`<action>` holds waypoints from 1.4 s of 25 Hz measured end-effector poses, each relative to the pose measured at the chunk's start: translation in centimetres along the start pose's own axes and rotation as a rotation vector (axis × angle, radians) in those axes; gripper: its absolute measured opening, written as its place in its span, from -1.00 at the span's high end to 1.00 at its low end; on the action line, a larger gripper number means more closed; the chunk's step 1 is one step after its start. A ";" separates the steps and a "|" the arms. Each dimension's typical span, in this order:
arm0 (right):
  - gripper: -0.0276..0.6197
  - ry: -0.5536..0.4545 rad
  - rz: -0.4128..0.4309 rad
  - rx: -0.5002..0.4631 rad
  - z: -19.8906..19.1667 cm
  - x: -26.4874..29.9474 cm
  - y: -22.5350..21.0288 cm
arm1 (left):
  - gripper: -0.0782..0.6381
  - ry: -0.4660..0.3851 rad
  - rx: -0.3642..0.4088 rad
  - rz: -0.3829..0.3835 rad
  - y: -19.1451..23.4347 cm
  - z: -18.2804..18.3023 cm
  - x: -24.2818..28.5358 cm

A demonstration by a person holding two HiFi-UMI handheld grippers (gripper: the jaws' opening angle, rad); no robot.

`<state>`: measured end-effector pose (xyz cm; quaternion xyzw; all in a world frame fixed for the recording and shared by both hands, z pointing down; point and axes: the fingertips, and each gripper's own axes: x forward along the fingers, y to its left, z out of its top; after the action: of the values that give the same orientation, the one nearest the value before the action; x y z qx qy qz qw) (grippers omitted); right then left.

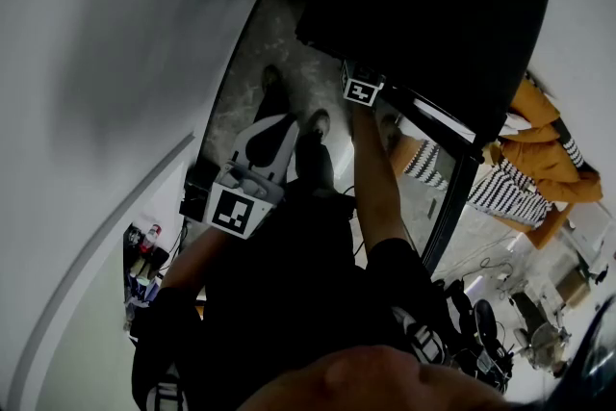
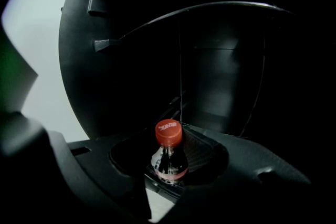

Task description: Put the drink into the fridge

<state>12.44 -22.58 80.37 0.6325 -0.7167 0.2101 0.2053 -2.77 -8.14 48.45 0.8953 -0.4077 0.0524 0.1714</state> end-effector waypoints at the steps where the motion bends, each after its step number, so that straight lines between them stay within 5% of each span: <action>1: 0.47 0.004 0.001 0.002 -0.1 0.0 0.0 | 0.76 -0.001 0.000 0.000 0.0 0.0 0.0; 19: 0.41 0.009 -0.027 0.017 0.2 -0.9 -0.1 | 0.76 -0.004 -0.007 -0.001 0.1 0.0 -0.5; 35: 0.40 -0.019 -0.063 0.058 3.0 -7.2 -0.1 | 0.76 -0.049 0.000 -0.036 -1.9 1.3 -1.8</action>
<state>13.32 -18.36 73.81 0.6623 -0.6920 0.2184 0.1865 -2.61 -6.16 46.30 0.9035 -0.3958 0.0275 0.1623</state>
